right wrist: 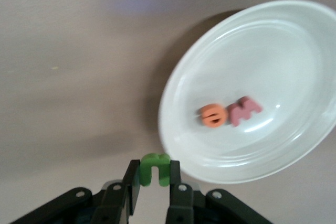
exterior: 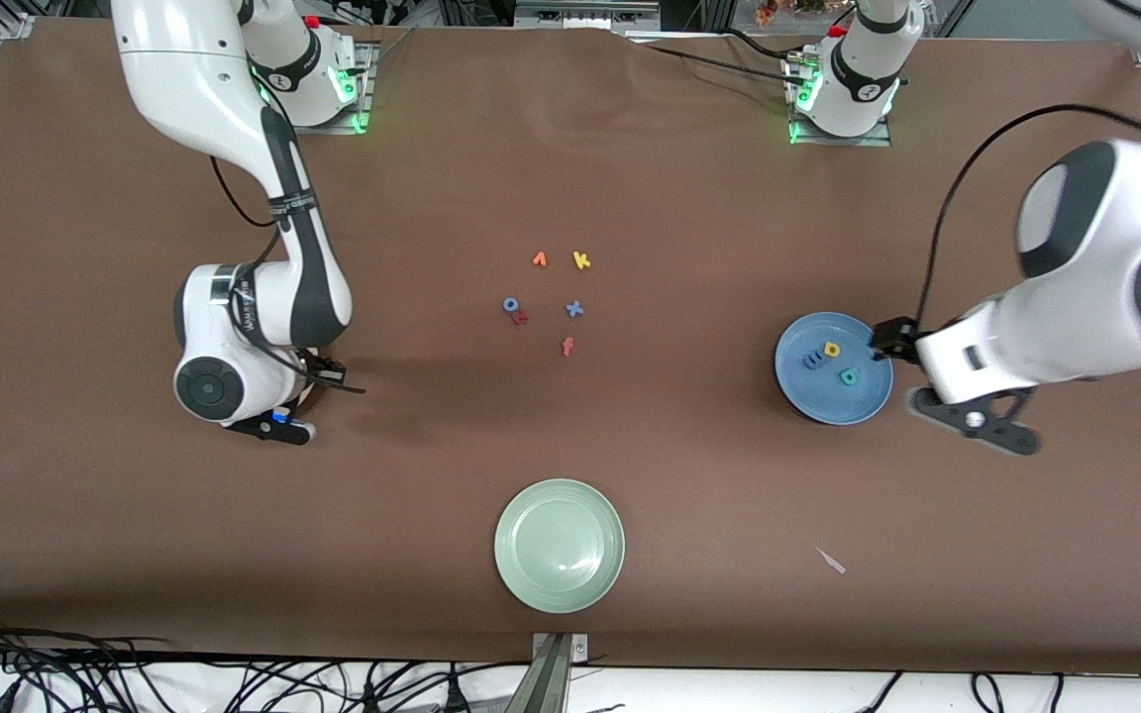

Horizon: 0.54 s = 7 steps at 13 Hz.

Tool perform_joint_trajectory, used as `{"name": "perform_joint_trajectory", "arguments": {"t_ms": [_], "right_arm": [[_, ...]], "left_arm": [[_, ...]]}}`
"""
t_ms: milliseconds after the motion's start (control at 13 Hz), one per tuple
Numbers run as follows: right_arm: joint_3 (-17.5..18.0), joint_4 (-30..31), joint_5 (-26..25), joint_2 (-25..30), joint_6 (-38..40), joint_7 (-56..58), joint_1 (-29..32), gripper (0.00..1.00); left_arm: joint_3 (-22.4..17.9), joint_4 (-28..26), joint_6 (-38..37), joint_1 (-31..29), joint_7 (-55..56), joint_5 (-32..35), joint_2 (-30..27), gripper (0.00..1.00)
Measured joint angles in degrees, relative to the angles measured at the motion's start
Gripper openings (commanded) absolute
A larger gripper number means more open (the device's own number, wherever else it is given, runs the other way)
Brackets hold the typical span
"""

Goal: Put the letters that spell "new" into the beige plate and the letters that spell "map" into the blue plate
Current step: 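Drop the green n on the beige plate while the left gripper returns to rest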

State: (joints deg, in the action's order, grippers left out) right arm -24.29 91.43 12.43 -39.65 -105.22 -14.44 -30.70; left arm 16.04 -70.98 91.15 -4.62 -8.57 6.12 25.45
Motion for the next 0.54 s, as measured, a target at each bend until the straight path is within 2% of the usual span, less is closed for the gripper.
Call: {"name": "perform_joint_trajectory", "arguments": {"t_ms": [153,230,307,537], "right_arm": [[0.0,0.0,-1.4,-0.4,0.0,2.3,1.7,0.02],[0.0,0.0,-1.7,-0.6,0.0,3.1,2.3,0.28],[0.0,0.0,-1.8,-0.9,-0.1,3.7,2.7,0.99],[0.0,-0.2,-1.8,-1.3,-0.1,4.0,2.8,1.00]], "left_arm": [[-5.5,-0.6,1.2,2.3,0.0,-3.3,-3.3,1.00],[-6.7,-1.9,1.3,3.0,0.2,-4.1,-5.2,1.00],[-7.6,-3.9,1.6,3.9,1.8,-4.2,-7.5,1.00],[-8.9,-11.5,2.1,6.6,9.8,-4.2,-16.7,1.00]]}}
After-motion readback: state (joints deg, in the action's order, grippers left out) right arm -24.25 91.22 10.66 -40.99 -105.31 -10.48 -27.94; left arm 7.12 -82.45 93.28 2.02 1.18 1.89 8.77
